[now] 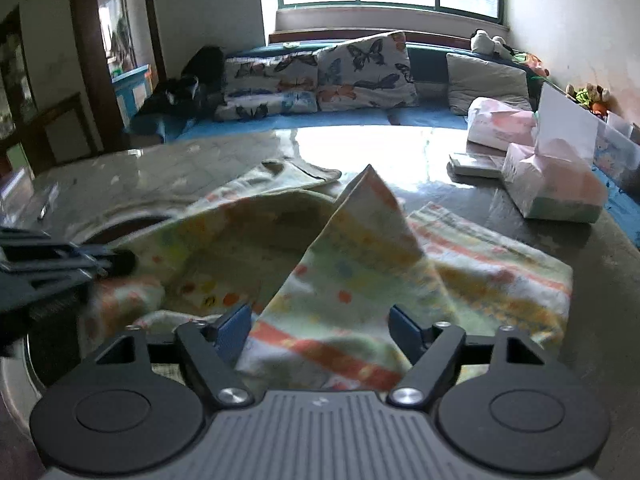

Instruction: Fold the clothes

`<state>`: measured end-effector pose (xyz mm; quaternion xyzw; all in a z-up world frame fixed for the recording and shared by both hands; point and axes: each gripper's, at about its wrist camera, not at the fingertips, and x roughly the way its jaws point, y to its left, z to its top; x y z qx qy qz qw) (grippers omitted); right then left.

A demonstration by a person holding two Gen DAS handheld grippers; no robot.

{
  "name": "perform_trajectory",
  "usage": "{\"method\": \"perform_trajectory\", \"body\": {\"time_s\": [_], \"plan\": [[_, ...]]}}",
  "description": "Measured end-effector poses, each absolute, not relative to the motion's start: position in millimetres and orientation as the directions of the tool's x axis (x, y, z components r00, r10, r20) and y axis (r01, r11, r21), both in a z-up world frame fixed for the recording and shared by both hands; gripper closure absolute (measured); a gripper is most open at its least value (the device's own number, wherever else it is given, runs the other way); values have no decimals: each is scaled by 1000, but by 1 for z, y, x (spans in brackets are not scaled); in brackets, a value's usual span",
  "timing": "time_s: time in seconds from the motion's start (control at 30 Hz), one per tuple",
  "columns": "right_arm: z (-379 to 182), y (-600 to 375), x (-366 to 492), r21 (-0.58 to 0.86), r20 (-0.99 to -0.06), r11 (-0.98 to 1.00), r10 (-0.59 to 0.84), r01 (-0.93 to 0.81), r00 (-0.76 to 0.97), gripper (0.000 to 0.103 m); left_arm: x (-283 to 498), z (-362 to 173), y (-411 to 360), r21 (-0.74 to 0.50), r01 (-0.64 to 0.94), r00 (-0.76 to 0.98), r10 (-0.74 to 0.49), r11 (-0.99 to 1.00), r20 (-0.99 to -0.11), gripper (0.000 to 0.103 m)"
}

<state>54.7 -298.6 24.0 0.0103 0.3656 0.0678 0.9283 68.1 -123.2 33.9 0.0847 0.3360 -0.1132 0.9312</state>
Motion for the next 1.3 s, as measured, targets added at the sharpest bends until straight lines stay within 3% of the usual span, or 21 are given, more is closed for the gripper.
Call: {"method": "perform_trajectory", "body": {"time_s": [0.13,0.27,0.5,0.97,1.07,1.1,1.2,1.3], "plan": [[25,-297,36,70,-676,988,150,-139,722,44,48,39,-96,32,207,757,-139,978,-638,102],[25,-296,18,71,-675,984,166,-160,719,71,23,38,-79,15,166,764,-119,986,-634,102],[26,-293,-14,73,-672,978,194,-197,714,96,-17,37,-53,-37,104,764,-104,994,-637,102],[40,-296,-79,81,-707,954,260,-290,658,99,-109,23,-28,-79,48,702,-90,996,-707,102],[50,-290,-78,62,-694,946,271,-319,667,91,-119,19,-27,-87,54,680,-101,995,-726,101],[53,-288,-78,56,-690,943,275,-329,670,82,-119,20,-26,-91,56,680,-104,994,-726,101],[62,-282,-78,36,-677,933,286,-358,678,76,-117,28,-27,-81,62,694,-101,995,-713,95],[66,-270,-66,-5,-662,928,276,-372,697,65,-119,34,-29,-50,76,714,-90,996,-694,74]]}}
